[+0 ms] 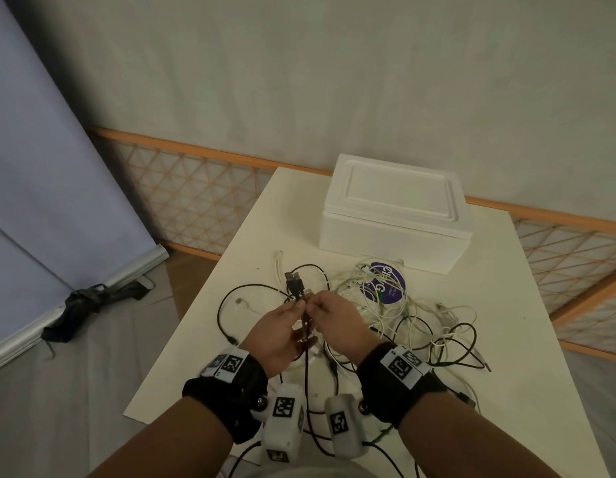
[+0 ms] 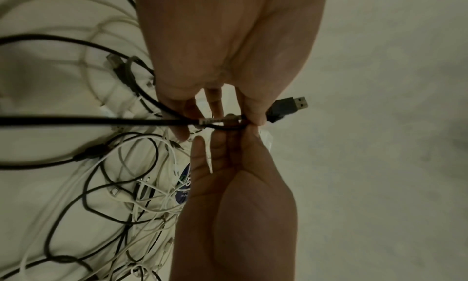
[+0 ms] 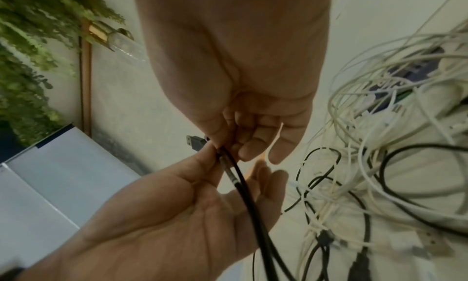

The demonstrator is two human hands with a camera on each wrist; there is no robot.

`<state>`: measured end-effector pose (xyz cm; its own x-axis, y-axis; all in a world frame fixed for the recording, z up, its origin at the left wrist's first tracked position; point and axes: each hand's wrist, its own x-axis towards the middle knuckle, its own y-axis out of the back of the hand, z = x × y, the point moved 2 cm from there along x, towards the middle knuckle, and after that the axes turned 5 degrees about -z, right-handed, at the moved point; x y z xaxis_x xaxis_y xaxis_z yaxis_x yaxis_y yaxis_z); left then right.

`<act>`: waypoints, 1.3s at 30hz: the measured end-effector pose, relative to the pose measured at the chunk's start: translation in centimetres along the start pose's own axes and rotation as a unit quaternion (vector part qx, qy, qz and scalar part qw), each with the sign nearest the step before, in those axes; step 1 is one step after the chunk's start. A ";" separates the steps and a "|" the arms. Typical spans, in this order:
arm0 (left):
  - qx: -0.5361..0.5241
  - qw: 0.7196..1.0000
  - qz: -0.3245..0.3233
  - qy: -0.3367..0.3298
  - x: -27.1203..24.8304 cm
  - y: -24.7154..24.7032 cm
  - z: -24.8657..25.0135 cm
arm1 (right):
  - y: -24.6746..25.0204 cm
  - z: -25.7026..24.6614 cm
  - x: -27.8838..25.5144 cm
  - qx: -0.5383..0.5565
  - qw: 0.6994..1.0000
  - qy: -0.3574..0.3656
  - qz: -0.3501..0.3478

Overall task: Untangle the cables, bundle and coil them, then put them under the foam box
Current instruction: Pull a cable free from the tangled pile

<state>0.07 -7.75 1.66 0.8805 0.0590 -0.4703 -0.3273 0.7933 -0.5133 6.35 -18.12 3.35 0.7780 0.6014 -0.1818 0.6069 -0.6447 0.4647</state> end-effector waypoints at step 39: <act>0.010 0.971 0.217 -0.102 1.0 12.0 8.3 | 5.9 -1.7 2.2 -0.280 0.957 0.004 -0.073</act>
<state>-0.12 6.84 1.04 0.7117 0.5069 -0.4864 -0.6775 0.6782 -0.2845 11.33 -19.83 7.20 0.6885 0.6713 -0.2745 0.5253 -0.2006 0.8270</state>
